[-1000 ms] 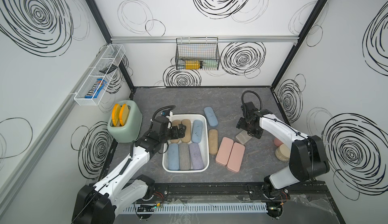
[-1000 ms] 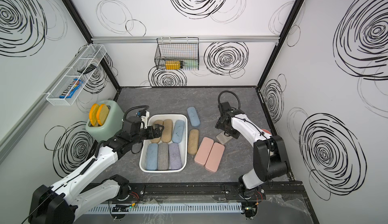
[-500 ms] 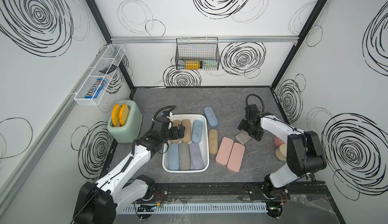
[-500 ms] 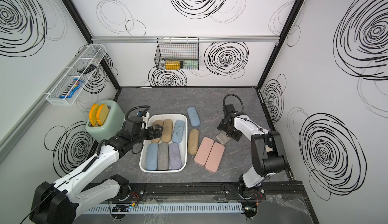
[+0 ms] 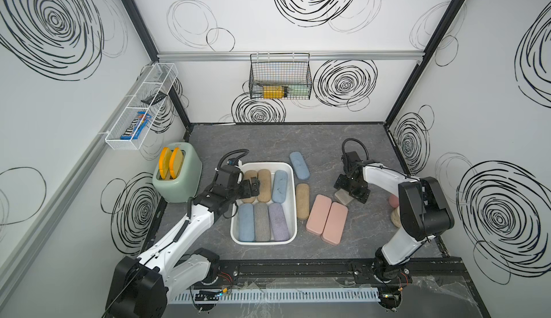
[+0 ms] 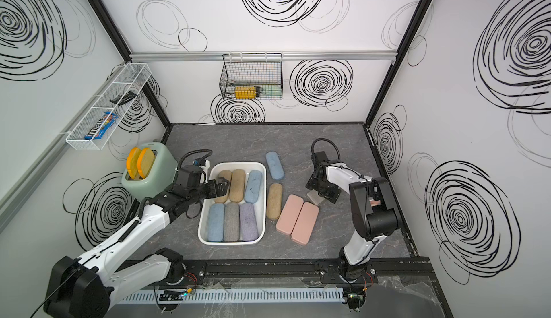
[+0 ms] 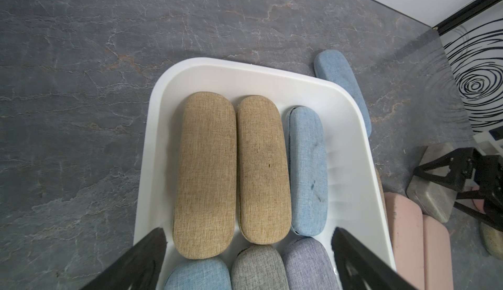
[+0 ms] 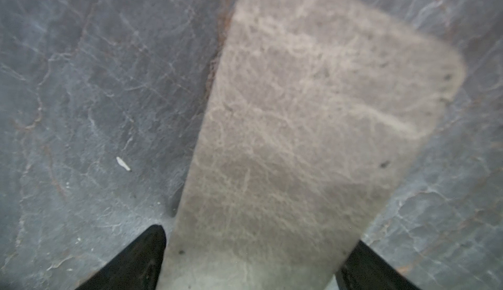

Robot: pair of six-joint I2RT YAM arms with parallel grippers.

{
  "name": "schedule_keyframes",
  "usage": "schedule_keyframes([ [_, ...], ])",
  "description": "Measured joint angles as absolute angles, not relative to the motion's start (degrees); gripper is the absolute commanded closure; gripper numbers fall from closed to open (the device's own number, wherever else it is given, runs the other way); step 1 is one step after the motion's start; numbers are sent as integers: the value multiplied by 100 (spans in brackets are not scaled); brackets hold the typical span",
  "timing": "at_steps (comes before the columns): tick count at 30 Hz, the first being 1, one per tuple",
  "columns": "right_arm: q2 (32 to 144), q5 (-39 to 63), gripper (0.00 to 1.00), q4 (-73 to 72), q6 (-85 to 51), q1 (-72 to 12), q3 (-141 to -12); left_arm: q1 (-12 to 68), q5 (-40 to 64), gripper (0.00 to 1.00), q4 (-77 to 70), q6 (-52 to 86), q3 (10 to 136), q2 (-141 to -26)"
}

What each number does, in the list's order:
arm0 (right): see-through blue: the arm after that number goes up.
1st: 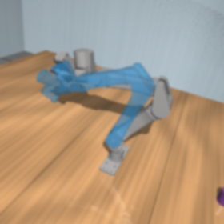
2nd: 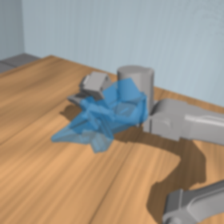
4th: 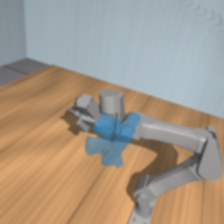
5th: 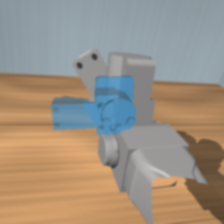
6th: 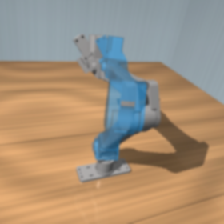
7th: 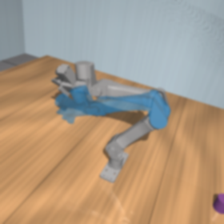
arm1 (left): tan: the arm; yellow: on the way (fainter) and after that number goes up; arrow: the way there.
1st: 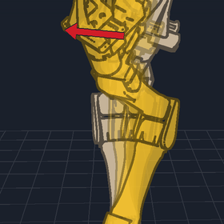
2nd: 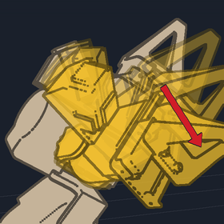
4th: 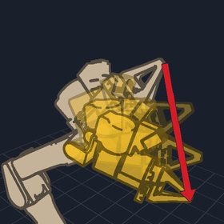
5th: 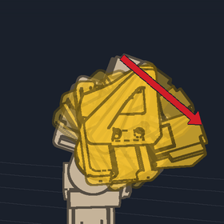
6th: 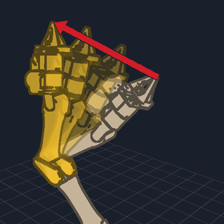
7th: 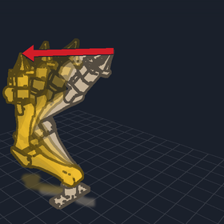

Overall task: Put the glasses cases into the storage boxes
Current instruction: Pick up the glasses case at the center of the board.

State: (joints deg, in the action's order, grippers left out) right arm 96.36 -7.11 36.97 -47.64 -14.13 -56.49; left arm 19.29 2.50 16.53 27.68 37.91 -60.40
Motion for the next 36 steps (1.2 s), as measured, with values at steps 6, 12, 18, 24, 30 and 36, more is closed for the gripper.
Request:
schedule_keyframes([
  [6,9636,-843,19,3715,-4781,-1424,-5649,1905,252,1,1658,2788,3791,-6040],
  [12,9636,-972,33,3715,-4768,-1424,-5649,1900,255,2,1658,2790,3791,-6040],
  [18,9539,-1258,43,3826,-4685,-1559,-5664,1900,257,3,1658,2790,3791,-6040],
  [24,9196,-1734,49,4440,-4600,-2252,-6425,1839,255,3,1658,2808,3791,-6040],
  [30,8910,-1892,49,4722,-4598,-3651,-7682,1737,158,4,1673,2834,3793,-6047],
  [36,9006,-1629,49,4654,-4626,-4945,-8385,1500,16,5,1708,2871,3815,-6143],
])
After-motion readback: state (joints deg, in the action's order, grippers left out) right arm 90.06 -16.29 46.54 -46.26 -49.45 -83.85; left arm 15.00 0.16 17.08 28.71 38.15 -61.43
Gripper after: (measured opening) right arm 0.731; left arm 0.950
